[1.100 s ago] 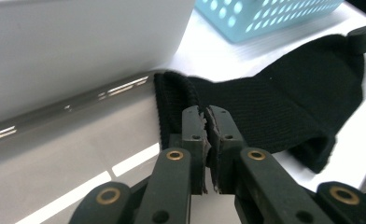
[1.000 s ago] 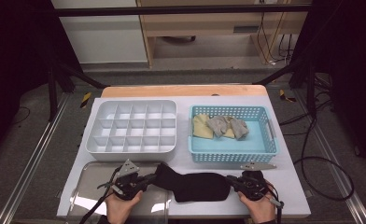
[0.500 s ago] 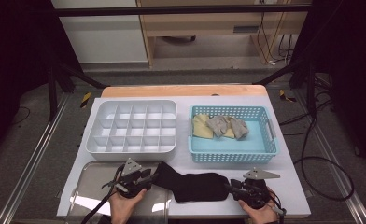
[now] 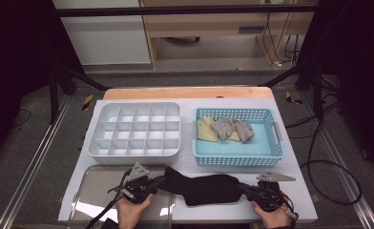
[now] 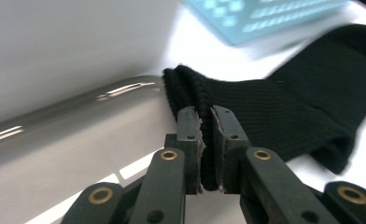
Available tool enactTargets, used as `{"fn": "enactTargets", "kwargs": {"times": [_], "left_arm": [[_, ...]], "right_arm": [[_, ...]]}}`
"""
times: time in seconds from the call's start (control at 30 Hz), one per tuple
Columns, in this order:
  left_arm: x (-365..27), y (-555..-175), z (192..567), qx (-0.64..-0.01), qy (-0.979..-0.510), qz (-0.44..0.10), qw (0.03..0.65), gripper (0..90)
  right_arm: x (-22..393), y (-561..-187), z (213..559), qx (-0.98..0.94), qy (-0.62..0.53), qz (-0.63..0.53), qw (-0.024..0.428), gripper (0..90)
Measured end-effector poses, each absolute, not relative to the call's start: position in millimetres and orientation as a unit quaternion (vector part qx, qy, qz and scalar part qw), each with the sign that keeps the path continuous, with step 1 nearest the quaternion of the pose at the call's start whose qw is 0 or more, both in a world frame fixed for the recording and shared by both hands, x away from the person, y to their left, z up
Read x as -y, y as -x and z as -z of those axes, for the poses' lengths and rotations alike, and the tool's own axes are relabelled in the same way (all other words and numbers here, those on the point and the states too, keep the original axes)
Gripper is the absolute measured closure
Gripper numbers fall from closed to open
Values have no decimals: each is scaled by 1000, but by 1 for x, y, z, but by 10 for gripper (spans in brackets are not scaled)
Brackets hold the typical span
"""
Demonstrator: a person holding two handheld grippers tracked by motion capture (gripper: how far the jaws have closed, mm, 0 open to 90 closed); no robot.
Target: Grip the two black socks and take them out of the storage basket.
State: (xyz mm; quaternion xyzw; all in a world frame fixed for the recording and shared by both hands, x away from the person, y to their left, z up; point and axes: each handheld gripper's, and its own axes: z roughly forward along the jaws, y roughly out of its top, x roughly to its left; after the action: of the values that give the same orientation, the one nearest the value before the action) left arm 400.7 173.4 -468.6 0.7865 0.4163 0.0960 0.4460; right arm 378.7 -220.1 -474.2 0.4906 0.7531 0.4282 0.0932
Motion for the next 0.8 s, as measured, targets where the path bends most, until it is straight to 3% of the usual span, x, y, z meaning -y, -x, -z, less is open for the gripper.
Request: {"fn": "enactTargets", "kwargs": {"times": [0.23, 0.4, 0.5, 0.57, 0.67, 0.8], "left_arm": [[-139, -396, 471, -387, -806, -85, 440, 818], [-138, -403, 478, -397, -803, -97, 433, 808], [-138, -407, 479, -399, -801, -100, 435, 802], [-139, -409, 480, -401, -798, -101, 438, 772], [-141, -410, 476, -405, -791, -112, 444, 654], [-143, -414, 473, -404, -789, -118, 447, 679]], "right_arm": [[244, -393, 467, -760, -508, -380, 143, 819], [242, -391, 467, -750, -501, -397, 168, 670], [238, -385, 458, -745, -483, -420, 190, 671], [229, -380, 453, -747, -464, -440, 182, 670], [213, -377, 454, -757, -449, -443, 168, 666], [194, -375, 468, -772, -434, -442, 144, 650]]}}
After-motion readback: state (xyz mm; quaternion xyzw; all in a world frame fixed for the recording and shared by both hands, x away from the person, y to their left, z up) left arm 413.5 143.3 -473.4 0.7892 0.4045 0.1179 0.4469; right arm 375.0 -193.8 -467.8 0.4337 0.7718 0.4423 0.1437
